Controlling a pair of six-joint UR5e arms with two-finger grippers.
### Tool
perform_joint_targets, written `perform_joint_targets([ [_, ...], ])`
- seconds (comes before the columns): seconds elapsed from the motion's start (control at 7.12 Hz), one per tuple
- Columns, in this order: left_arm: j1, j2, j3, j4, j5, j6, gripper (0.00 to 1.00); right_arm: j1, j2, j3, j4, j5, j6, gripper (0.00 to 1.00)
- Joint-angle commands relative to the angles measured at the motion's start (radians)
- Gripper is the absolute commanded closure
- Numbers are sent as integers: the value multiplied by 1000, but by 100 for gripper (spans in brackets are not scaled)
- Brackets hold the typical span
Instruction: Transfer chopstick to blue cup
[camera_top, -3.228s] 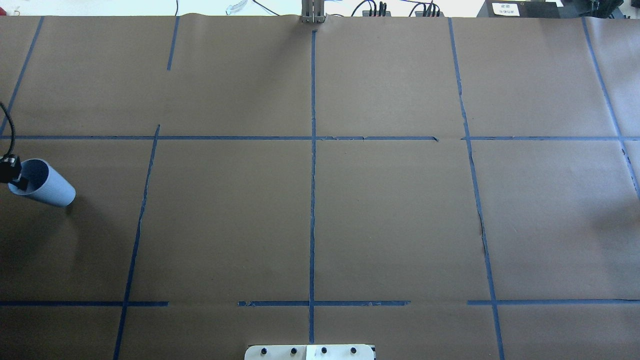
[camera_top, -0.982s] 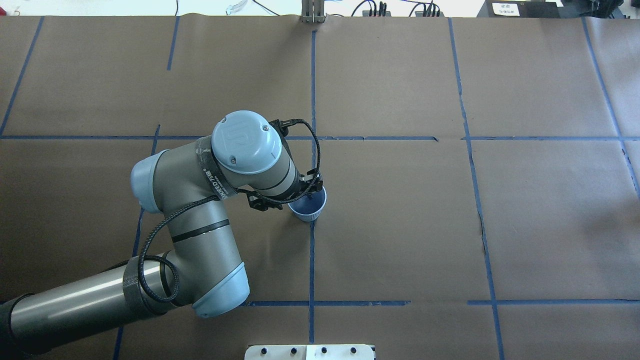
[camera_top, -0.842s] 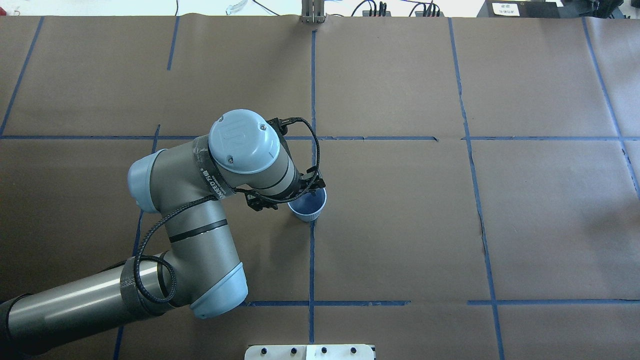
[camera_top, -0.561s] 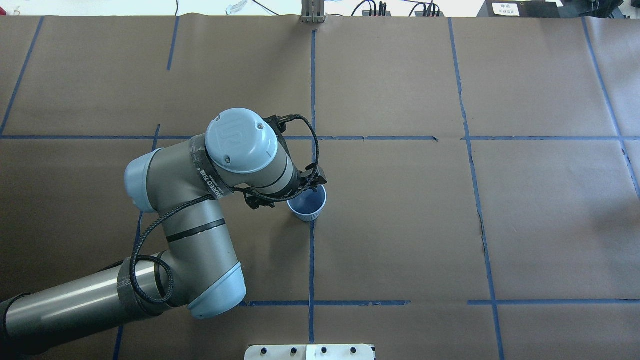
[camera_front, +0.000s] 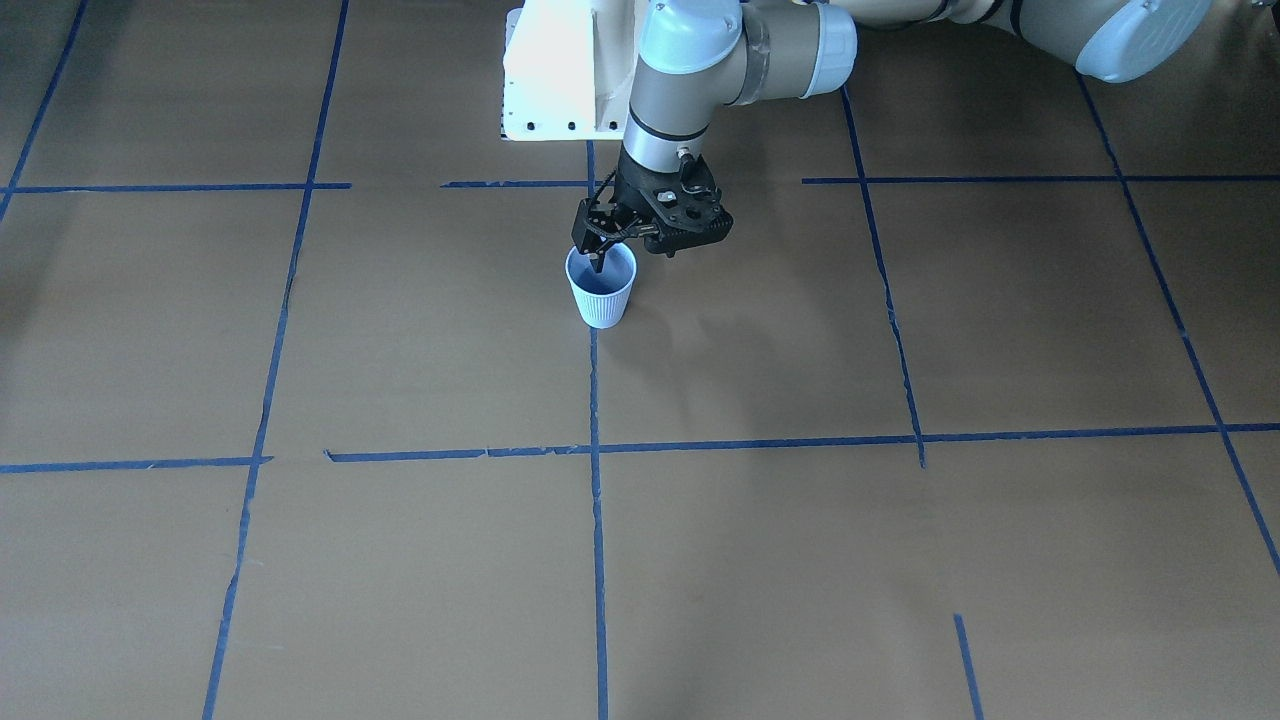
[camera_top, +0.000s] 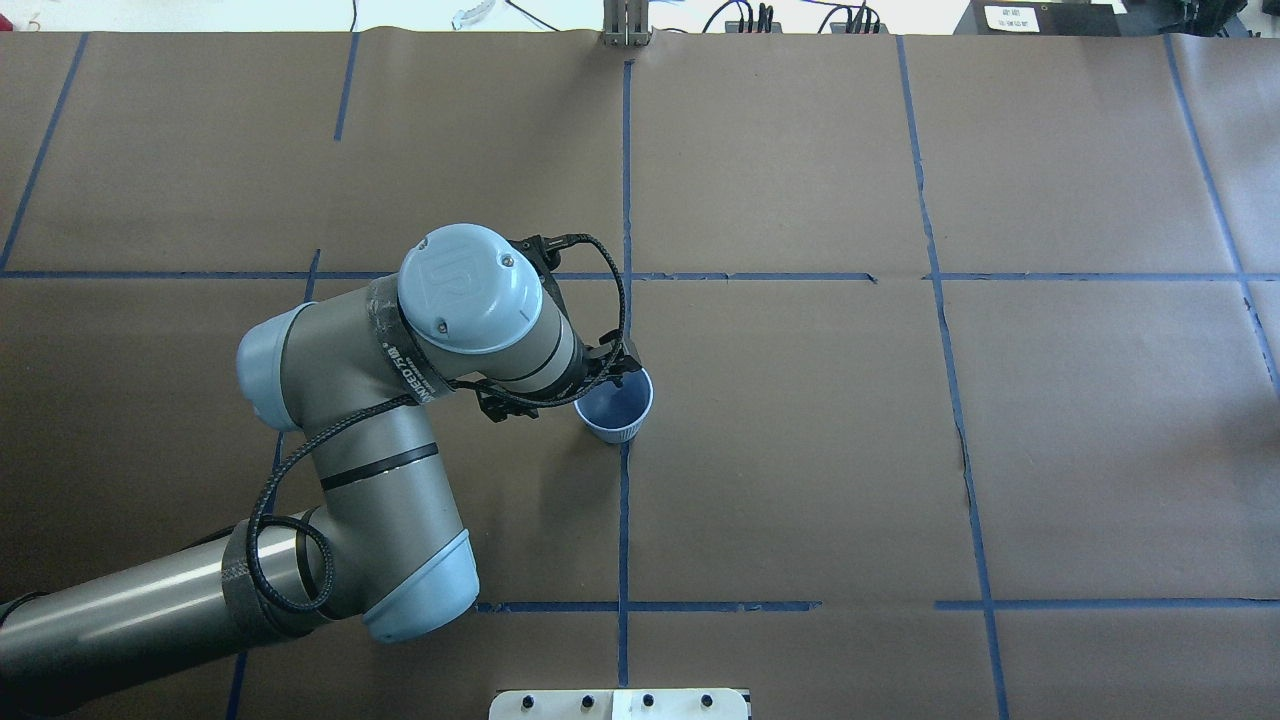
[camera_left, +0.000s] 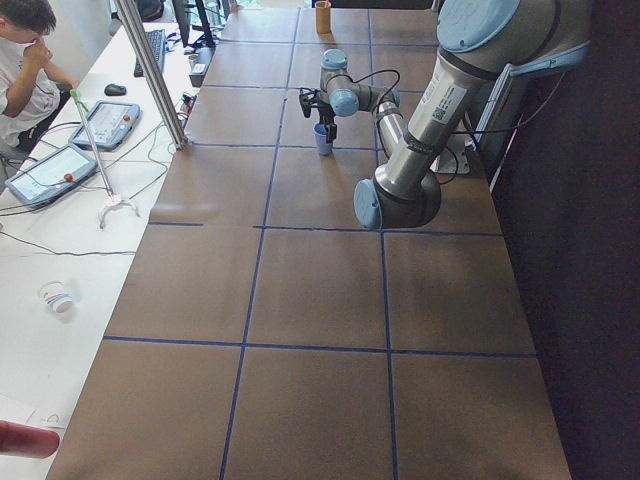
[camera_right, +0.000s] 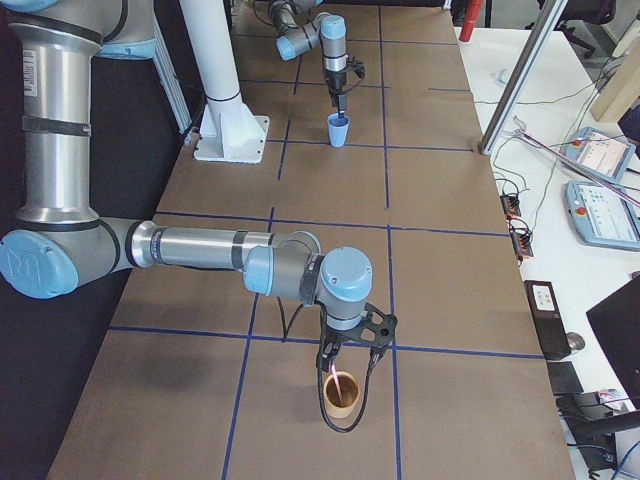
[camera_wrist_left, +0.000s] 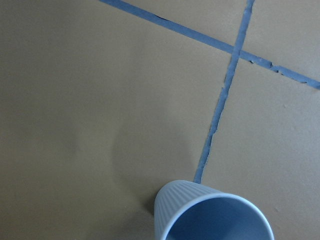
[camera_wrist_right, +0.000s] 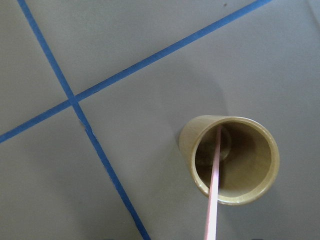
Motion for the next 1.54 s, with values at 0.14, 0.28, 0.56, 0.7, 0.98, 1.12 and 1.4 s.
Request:
perform_joint_targets([
  [0.14, 3, 17, -12, -24, 0, -1, 0, 0, 5, -41, 0, 39, 52, 9],
  [0.28, 3, 51, -21, -65, 0, -2, 0, 0, 5, -58, 1, 39, 51, 16],
  [0.56, 6, 65, -20, -112, 28, -4, 0, -1, 5, -69, 1, 37, 56, 52],
  [0.7, 8, 68, -25, -112, 28, -4, 0, -1, 5, -70, 1, 39, 56, 72],
  [0.98, 8, 68, -28, -112, 27, -2, 0, -1, 1, -73, 0, 42, 57, 79],
  [1.12, 6, 68, -28, -112, 27, -4, 0, -1, -2, -73, 1, 42, 56, 80],
  [1.4, 6, 69, -53, -112, 27, -4, 0, 0, -5, -72, 1, 42, 52, 98],
])
